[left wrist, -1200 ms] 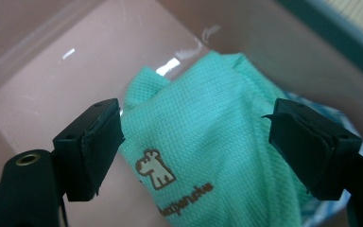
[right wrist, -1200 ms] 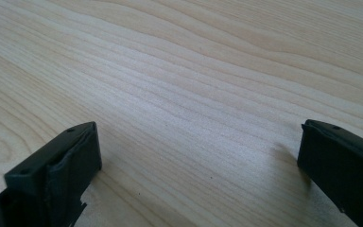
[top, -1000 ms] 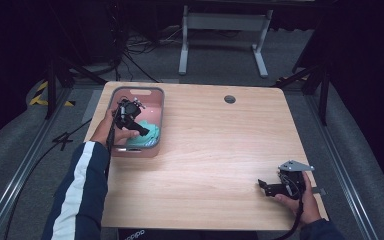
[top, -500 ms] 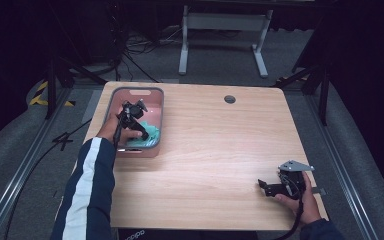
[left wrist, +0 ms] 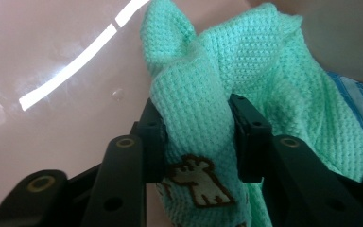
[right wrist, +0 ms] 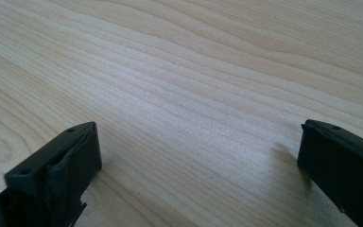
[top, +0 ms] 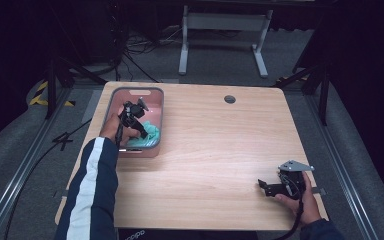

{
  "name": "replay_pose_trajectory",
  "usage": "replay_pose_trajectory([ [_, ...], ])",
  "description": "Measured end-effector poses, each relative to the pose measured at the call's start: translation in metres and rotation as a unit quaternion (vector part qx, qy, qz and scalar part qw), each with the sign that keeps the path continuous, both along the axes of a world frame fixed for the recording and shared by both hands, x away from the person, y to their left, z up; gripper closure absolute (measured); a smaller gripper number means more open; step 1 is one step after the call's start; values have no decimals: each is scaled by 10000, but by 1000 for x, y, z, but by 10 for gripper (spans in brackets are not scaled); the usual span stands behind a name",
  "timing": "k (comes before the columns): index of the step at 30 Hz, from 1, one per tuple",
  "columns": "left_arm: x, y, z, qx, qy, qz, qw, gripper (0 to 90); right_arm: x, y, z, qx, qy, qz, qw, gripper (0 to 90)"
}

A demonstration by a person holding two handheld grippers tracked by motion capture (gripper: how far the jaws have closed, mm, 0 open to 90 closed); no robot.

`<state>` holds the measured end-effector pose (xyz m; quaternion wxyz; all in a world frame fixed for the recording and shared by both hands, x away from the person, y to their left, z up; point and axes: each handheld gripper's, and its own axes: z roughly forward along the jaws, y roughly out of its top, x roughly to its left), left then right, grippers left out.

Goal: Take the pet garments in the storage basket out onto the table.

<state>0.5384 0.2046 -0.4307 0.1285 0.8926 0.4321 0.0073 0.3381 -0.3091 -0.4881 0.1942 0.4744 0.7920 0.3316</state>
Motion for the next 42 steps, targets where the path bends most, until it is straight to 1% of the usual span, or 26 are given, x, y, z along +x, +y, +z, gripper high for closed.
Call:
replay_pose_trajectory([
  [2,-1,-1,1,20,-22,4,10000,660,0,0,0,0,1,1,10000,5],
  [4,-2,-3,4,74,-83,-60,9999,682,0,0,0,-4,0,3,10000,5],
  [5,-3,-3,7,71,-218,-54,9997,692,0,0,0,1,0,0,10000,6],
  [6,-3,-3,7,71,-218,-54,9997,697,0,0,0,1,0,0,10000,6],
  [7,-3,-2,10,80,-290,-76,9995,697,0,0,0,-2,-1,0,10000,5],
  [8,-4,-2,12,48,-371,-42,9993,701,0,0,0,0,1,-2,10000,5],
  [11,-6,1,18,-91,-470,-4,9989,707,0,0,0,-4,0,3,10000,6],
  [13,-7,4,21,-58,-562,-22,9984,710,0,0,0,-1,0,0,10000,6],
  [14,-7,5,22,-96,-588,52,9982,711,0,0,0,-1,1,0,10000,6],
  [16,-8,6,24,-125,-611,58,9980,712,0,0,0,-1,0,-2,10000,6],
  [18,-11,10,29,-170,-747,67,9970,712,0,0,0,-5,0,0,10000,5],
  [19,-12,11,31,-262,-766,54,9967,713,0,0,0,-13,-2,7,10000,6],
  [20,-14,14,35,-306,-871,88,9957,713,0,0,0,-13,0,7,10000,6],
  [22,-15,15,37,-327,-918,99,9952,714,0,0,0,-1,0,-3,10000,5],
  [23,-16,18,40,-391,-969,105,9945,714,0,0,0,-13,1,7,10000,6],
  [25,-19,20,44,-412,-1085,143,9931,715,0,0,0,-12,-1,7,10000,5],
  [26,-21,23,48,-538,-1137,145,9920,716,0,0,0,-9,-1,5,10000,5],
  [28,-23,26,53,-624,-1274,188,9897,716,0,0,0,-13,-1,9,10000,5],
  [29,-23,26,53,-624,-1274,188,9897,716,0,0,0,-13,-1,8,10000,5],
  [30,-24,27,55,-665,-1312,200,9889,716,0,0,0,-13,-1,8,10000,5],
  [31,-26,29,58,-708,-1375,241,9877,716,0,0,0,-14,-1,7,10000,6],
  [36,-32,34,69,-925,-1556,238,9832,716,0,0,0,-11,-1,5,10000,6],
  [38,-35,35,74,-1010,-1685,266,9802,716,0,0,0,-11,0,7,10000,5],
  [40,-38,37,78,-1093,-1761,243,9780,715,0,0,0,-13,-4,9,10000,6],
  [41,-41,38,83,-1156,-1867,276,9752,716,0,0,0,-15,-5,10,10000,6],
  [42,-42,39,85,-1193,-1926,304,9735,716,0,0,0,-15,-6,10,10000,5],
])
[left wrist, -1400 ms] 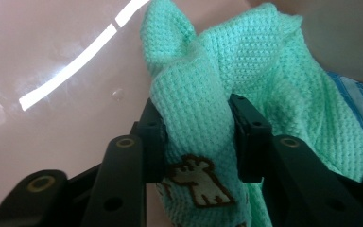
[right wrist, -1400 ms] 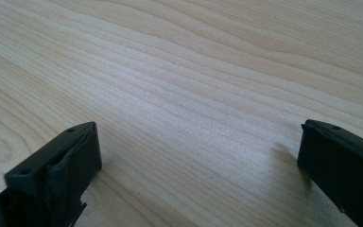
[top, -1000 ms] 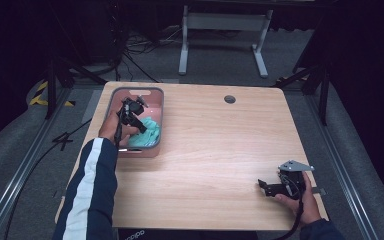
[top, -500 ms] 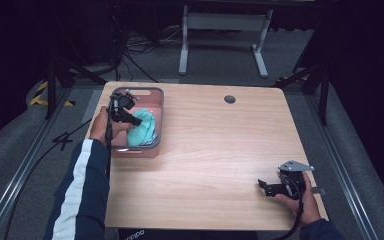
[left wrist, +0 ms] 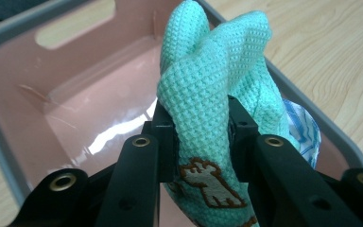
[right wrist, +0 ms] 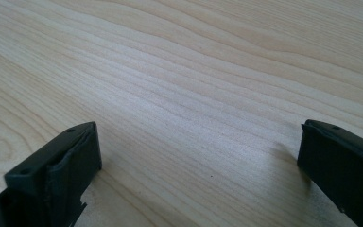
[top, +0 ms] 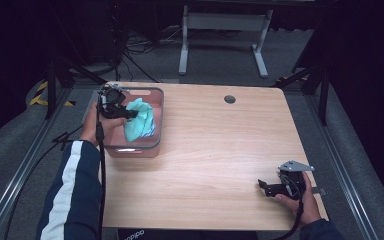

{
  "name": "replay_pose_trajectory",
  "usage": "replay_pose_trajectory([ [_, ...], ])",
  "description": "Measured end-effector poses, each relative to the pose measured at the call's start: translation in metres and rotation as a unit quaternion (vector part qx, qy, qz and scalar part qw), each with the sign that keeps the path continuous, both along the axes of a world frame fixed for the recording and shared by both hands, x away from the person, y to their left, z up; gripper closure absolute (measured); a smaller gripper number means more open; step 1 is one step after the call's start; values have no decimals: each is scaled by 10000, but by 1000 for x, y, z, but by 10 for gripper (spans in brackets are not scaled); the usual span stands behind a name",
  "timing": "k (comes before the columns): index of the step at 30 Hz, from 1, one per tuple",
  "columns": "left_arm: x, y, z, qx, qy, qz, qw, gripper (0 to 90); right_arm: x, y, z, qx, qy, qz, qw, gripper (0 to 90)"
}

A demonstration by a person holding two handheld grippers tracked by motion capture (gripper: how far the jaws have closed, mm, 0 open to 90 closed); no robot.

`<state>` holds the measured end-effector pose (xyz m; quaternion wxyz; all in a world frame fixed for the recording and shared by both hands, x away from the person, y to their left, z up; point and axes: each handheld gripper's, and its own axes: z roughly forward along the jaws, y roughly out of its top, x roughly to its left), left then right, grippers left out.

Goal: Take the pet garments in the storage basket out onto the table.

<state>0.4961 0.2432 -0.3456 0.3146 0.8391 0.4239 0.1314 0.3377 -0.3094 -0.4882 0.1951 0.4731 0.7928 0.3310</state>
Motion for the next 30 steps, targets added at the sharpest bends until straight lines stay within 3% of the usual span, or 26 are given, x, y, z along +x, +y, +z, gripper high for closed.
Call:
replay_pose_trajectory([
  [13,-24,-4,23,-268,-518,-189,9981,717,0,0,0,-15,0,20,10000,6],
  [30,-46,-27,51,-416,-841,-642,9935,717,0,0,0,-14,-1,21,10000,5],
])
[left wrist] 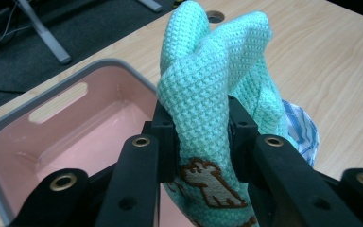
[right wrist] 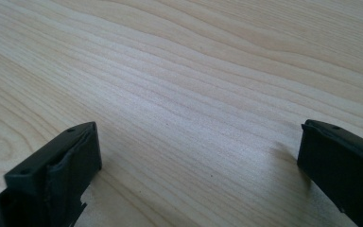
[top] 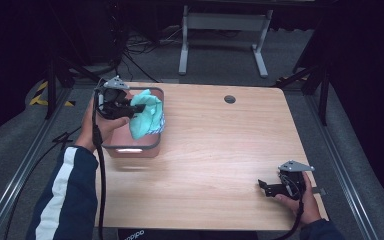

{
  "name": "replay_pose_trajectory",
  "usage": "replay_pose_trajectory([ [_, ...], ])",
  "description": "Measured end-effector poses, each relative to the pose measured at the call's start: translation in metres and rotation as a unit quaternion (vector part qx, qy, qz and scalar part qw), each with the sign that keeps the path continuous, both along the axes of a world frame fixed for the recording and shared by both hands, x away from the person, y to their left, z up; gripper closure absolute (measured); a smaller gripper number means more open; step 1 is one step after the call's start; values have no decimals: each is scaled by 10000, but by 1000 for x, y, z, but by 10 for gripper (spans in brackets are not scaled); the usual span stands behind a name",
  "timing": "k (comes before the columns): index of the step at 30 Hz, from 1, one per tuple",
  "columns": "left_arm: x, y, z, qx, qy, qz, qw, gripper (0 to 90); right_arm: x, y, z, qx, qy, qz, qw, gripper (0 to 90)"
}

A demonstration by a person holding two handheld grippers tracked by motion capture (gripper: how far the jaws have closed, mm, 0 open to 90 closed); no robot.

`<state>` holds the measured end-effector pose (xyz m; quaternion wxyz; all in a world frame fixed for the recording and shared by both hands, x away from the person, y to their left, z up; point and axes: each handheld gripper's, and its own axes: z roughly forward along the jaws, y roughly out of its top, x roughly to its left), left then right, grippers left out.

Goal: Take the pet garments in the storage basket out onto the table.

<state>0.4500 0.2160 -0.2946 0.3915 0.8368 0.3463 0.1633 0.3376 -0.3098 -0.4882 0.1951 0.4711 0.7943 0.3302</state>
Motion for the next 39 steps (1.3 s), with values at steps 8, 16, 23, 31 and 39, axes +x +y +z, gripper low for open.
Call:
replay_pose_trajectory([
  [8,-8,-22,5,-90,-110,-313,9994,717,0,0,0,0,0,-1,10000,5],
  [16,-11,-48,2,-152,-63,-663,9977,717,0,0,0,0,0,0,10000,5],
  [23,-12,-73,-5,-247,7,-949,9952,716,0,0,0,0,0,0,10000,5],
  [31,-14,-109,-19,-335,146,-1267,9913,716,0,0,0,22,5,-18,10000,6],
  [39,-16,-141,-38,-245,304,-1599,9864,716,0,0,0,22,6,-16,10000,5],
])
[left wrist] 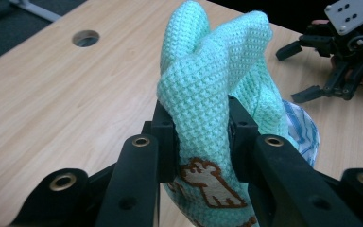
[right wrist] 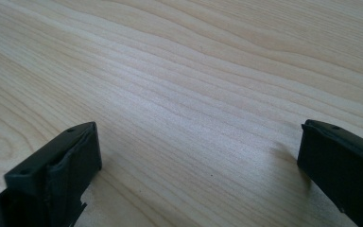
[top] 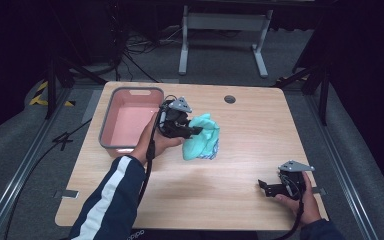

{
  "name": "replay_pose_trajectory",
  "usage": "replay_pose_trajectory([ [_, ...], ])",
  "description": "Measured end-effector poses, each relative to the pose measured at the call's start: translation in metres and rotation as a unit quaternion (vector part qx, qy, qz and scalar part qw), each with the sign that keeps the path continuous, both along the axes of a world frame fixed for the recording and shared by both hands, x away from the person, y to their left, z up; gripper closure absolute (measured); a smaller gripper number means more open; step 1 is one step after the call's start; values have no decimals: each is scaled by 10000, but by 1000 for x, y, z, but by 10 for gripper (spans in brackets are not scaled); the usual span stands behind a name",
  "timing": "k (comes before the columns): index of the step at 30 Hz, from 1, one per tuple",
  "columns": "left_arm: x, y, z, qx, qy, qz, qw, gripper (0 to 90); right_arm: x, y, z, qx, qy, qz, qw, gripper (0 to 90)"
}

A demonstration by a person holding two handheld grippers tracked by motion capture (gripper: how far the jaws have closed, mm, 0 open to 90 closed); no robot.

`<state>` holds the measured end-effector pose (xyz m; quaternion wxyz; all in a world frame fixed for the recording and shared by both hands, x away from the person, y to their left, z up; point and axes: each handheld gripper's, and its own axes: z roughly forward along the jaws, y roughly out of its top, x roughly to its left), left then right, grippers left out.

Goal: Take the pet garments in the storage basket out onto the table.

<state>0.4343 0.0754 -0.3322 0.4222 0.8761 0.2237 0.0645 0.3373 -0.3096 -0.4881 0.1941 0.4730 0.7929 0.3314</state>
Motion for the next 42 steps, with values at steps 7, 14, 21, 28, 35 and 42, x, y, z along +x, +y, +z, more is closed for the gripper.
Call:
replay_pose_trajectory([
  [7,-1,-17,-18,88,142,-149,9997,716,0,0,0,-2,-3,6,10000,5],
  [14,2,-30,-42,151,402,-191,9989,715,0,0,0,-2,-1,6,10000,5],
  [21,9,-32,-64,266,627,-90,9976,713,0,0,0,-3,-3,4,10000,6],
  [28,12,-36,-79,409,721,-61,9965,708,0,0,0,3,2,3,10000,5],
  [35,13,-41,-87,566,715,4,9958,696,0,0,0,-2,-2,6,10000,5],
  [42,13,-44,-93,715,717,97,9948,667,0,0,0,-1,-2,6,10000,5],
])
